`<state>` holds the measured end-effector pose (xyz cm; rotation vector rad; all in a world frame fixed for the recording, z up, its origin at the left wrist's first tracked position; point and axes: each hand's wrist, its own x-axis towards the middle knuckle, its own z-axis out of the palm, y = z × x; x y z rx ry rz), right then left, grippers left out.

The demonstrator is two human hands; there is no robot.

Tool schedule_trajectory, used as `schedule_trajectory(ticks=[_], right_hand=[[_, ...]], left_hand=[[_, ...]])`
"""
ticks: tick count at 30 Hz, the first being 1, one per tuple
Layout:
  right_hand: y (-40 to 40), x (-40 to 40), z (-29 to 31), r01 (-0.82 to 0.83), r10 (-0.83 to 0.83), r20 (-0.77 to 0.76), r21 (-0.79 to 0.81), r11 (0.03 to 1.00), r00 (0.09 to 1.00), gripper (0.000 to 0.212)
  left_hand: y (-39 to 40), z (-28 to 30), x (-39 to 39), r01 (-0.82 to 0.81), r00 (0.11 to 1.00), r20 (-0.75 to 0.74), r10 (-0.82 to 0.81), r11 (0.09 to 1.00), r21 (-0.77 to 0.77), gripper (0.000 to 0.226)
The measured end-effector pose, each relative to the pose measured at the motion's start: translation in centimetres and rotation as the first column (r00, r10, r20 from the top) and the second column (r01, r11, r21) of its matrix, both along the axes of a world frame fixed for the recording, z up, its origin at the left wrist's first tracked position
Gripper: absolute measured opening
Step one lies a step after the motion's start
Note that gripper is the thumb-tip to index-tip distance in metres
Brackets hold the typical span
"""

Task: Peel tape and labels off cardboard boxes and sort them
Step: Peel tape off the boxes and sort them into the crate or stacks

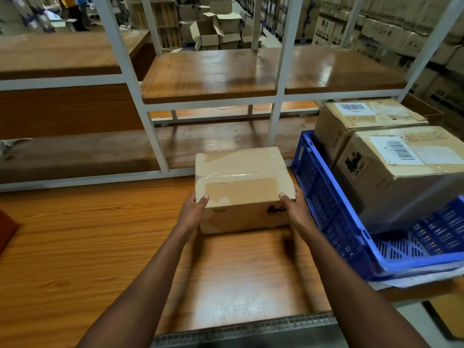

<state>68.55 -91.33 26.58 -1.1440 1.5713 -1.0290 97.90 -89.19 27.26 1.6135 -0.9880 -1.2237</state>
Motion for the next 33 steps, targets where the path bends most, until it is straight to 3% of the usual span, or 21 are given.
schedule_trajectory(ticks=[33], right_hand=[[-4.5,0.5,-0.9,0.003,-0.002,0.074,-0.015,1.0,0.997,0.058]], left_hand=[[-4.2,-0.4,0.7,0.016,1.0,0.001,-0.016,1.0,0.012,0.046]])
